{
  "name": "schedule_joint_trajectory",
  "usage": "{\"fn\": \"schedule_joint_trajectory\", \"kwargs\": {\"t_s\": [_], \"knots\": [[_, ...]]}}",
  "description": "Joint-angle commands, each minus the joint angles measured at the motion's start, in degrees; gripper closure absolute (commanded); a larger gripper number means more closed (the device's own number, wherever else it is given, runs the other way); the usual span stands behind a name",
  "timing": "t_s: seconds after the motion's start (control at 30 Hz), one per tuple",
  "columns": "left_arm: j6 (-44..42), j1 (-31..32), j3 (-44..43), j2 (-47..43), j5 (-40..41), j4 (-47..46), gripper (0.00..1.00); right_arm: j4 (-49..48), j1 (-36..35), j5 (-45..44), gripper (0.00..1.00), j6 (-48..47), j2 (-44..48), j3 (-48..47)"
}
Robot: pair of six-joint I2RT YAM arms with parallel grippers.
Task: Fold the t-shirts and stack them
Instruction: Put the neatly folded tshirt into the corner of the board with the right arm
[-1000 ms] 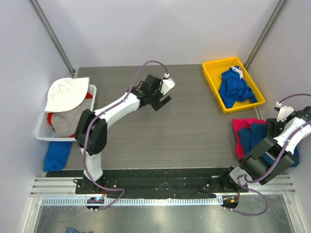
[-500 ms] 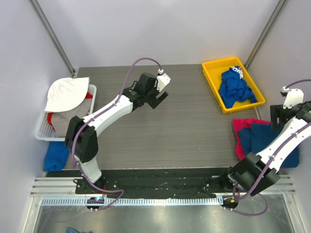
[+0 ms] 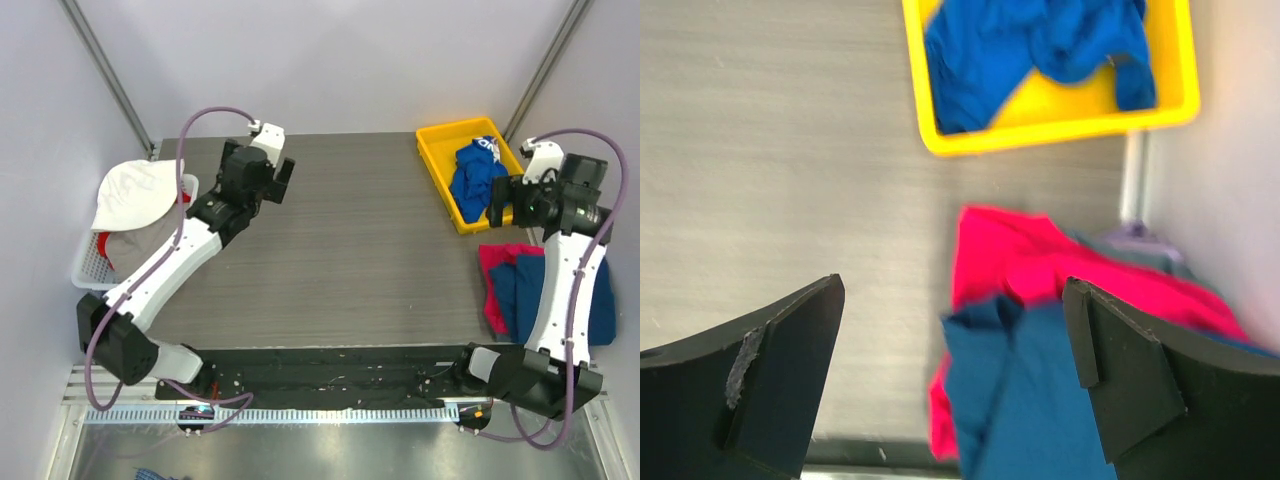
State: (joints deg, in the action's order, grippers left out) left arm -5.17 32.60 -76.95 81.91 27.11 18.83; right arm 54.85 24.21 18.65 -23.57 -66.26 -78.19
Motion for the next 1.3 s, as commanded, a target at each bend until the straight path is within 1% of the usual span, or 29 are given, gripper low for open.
{"fn": "schedule_joint_trajectory", "kwargs": {"t_s": [0.0,0.03,0.13,0.17,0.23,0.27,0.3,0.4,0.53,0.63,0.7,0.83,0.93,1.27], "knots": [[2.71,-1.92,5.47,-6.49,0.67,-3.71,0.0,-12.46,-7.75,-7.74,0.0,12.66,-2.55,-0.21],[2.71,-2.27,6.01,-8.41,-0.21,-3.63,0.0,-13.53,-10.9,-8.97,0.0,14.85,-3.26,-0.29],[3.32,-3.85,7.16,-11.15,-3.28,-2.57,0.0,-17.49,-15.93,-14.16,0.0,17.76,-5.89,-0.38],[3.93,-4.38,7.08,-11.33,-3.38,-2.13,0.0,-18.37,-19.69,-15.74,0.0,18.73,-6.59,-0.73],[5.51,-6.31,5.94,-11.51,-3.47,-1.17,0.0,-19.08,-23.57,-21.87,0.0,18.91,-9.83,-2.48],[7.09,-7.1,4.71,-11.6,-3.56,-0.21,0.0,-19.43,-26.98,-23.47,0.0,19.26,-10.98,-3.01],[8.93,-8.33,4.09,-11.6,-3.47,0.33,0.0,-19.95,-28.58,-25.84,0.0,19.53,-11.69,-3.28],[10.35,-9.31,2.42,-11.42,-2.95,1.73,0.0,-20.49,-32.54,-28.31,0.0,19.97,-14.07,-4.25],[12.37,-9.22,3.47,-11.86,-0.05,1.21,0.0,-19.17,-33.52,-32.88,0.0,20.23,-18.72,-6.79],[12.55,-9.31,5.13,-12.74,1.36,0.51,0.0,-19.43,-33.52,-30.71,0.0,20.58,-18.82,-6.1],[12.46,-9.22,6.28,-13.97,1.98,-0.46,0.0,-21.71,-33.7,-29.73,0.0,21.11,-17.77,-4.96],[11.5,-9.22,8.3,-15.46,0.92,-1.87,0.0,-21.72,-33.79,-31.57,0.0,21.02,-18.64,-6.35],[11.06,-9.31,8.31,-14.94,0.05,-1.26,0.0,-22.07,-33.87,-30.52,0.0,21.02,-18.29,-5.92],[10.79,-9.22,8.74,-14.06,-1.62,-1.43,0.0,-23.12,-33.87,-31.05,0.0,20.41,-17.06,-4.43]]}}
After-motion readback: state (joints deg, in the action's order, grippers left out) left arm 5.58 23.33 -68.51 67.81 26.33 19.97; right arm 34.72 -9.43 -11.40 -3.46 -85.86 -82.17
